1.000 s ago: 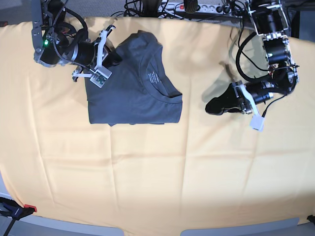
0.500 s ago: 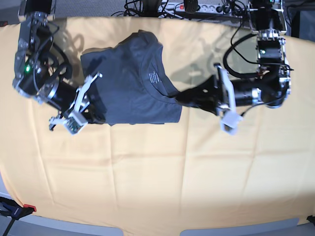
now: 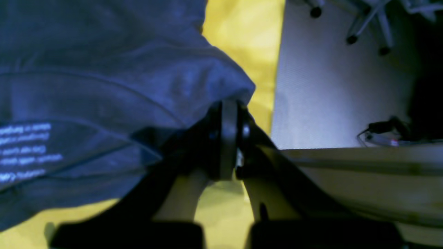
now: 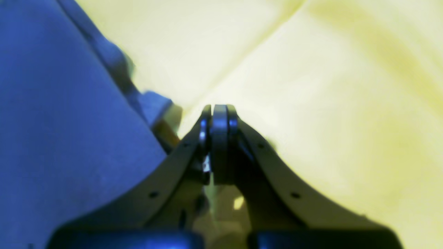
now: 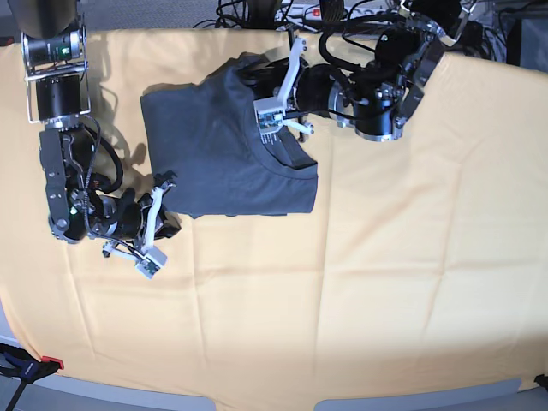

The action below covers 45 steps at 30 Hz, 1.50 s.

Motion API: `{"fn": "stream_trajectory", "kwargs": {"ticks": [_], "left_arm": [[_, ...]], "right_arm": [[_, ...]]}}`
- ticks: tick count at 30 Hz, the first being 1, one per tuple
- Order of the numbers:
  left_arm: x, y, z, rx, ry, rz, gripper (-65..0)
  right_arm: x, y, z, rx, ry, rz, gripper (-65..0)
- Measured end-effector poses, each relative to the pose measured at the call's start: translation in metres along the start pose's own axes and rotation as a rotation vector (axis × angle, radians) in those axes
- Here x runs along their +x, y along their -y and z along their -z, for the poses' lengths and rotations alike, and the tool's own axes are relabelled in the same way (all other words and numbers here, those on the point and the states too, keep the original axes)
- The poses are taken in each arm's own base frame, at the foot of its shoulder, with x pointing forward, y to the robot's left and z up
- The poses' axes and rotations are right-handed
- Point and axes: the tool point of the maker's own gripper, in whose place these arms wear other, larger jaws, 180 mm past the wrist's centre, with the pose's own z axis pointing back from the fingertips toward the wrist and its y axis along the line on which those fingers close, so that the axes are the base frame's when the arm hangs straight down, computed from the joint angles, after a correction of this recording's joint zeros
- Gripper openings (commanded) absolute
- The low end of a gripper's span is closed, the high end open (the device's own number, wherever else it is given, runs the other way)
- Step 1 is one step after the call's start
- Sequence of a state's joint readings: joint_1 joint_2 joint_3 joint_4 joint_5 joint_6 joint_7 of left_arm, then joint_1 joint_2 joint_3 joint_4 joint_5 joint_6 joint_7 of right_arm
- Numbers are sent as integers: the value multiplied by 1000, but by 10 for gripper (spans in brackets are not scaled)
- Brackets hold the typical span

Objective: Fold the T-shirt properly
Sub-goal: 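Open the right gripper and move both grippers to the folded shirt's sides, then grasp the folded shirt with both grippers and lift and shift it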

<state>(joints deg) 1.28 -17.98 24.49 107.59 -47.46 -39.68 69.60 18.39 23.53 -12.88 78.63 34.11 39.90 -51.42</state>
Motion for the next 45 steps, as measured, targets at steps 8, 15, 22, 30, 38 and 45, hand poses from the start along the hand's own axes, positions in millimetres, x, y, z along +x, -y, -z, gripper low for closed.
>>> {"fn": "stream_trajectory", "kwargs": {"ticks": [8, 15, 22, 30, 38, 45], "left_arm": [[-16, 21, 17, -34, -28, -32, -650], [-30, -4, 7, 90, -73, 9, -650], [-33, -28, -6, 142, -94, 32, -650], [-27, -75, -11, 163, -49, -101, -650], [-35, -39, -27, 36, -187, -24, -650], [-7, 32, -19, -262, 11, -113, -650]], "right_arm": [[-9, -2, 17, 17, -85, -58, -650], [-33, -5, 0, 94, -152, 32, -650], [-48, -12, -24, 152, -149, 65, -650], [-69, -36, -32, 172, -130, 76, -650], [-50, 16, -57, 9, -31, 112, -650], [-30, 23, -58, -7, 23, 107, -650]]}}
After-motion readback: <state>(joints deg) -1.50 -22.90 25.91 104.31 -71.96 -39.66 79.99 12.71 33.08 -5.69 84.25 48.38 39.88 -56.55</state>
